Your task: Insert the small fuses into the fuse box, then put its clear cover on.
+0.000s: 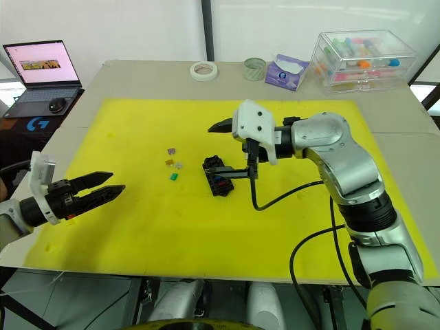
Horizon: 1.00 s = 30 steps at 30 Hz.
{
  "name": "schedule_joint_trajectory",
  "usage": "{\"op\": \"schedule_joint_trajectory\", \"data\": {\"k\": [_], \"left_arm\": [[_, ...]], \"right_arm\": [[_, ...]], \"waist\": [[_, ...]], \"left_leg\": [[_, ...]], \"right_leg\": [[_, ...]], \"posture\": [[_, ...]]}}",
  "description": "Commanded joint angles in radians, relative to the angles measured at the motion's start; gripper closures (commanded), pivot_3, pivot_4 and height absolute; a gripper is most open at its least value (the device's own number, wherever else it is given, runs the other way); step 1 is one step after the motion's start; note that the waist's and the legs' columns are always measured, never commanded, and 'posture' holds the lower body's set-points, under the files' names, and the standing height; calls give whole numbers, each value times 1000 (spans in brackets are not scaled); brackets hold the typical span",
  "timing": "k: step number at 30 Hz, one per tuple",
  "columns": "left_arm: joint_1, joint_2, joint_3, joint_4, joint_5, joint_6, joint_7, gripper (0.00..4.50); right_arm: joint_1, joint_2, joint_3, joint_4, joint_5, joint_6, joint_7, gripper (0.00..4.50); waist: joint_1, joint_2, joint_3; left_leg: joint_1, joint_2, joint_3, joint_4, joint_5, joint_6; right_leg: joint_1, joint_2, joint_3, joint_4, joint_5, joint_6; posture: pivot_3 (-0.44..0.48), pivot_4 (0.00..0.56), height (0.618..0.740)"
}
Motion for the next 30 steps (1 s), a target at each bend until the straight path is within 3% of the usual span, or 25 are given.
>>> {"op": "schedule_joint_trajectory", "data": {"k": [1, 7, 13, 19, 30], "left_arm": [[-83, 10, 13, 34, -89, 109, 44, 0], [-283, 11, -46, 235, -198, 415, 127, 0], [-511, -25, -111, 507, -197, 710, 177, 0], [-656, -75, -127, 684, -124, 750, 173, 0], [-690, -111, -213, 721, -10, 673, 84, 0]], "right_arm": [[-37, 12, -4, -7, -10, -16, 4, 22], [-45, 17, 7, -17, -25, -4, -5, 22], [-30, 30, 7, -32, -26, 23, -26, 22], [-16, 28, 2, -58, -15, 60, -36, 22], [-9, 18, -8, -91, -7, 97, -48, 22]], "waist": [[-1, 0, 0], [-6, 0, 0], [-6, -1, 0], [-10, -1, -1], [-9, -1, -1]], "left_leg": [[0, 0, 0, 0, 0, 0], [0, 0, 0, 0, 0, 0], [0, -1, 0, 1, 0, 0], [0, -2, 0, 1, 0, 0], [-1, -2, 0, 1, 0, 0]], "right_leg": [[0, 0, 0, 0, 0, 0], [-1, 0, 0, 2, 0, 0], [-3, 0, 0, 6, 0, 0], [-4, 0, 0, 7, 0, 0], [-5, 0, 1, 8, 0, 0]], "posture": [[0, 150, 740], [0, 150, 740], [0, 150, 740], [0, 150, 740], [0, 150, 740]]}}
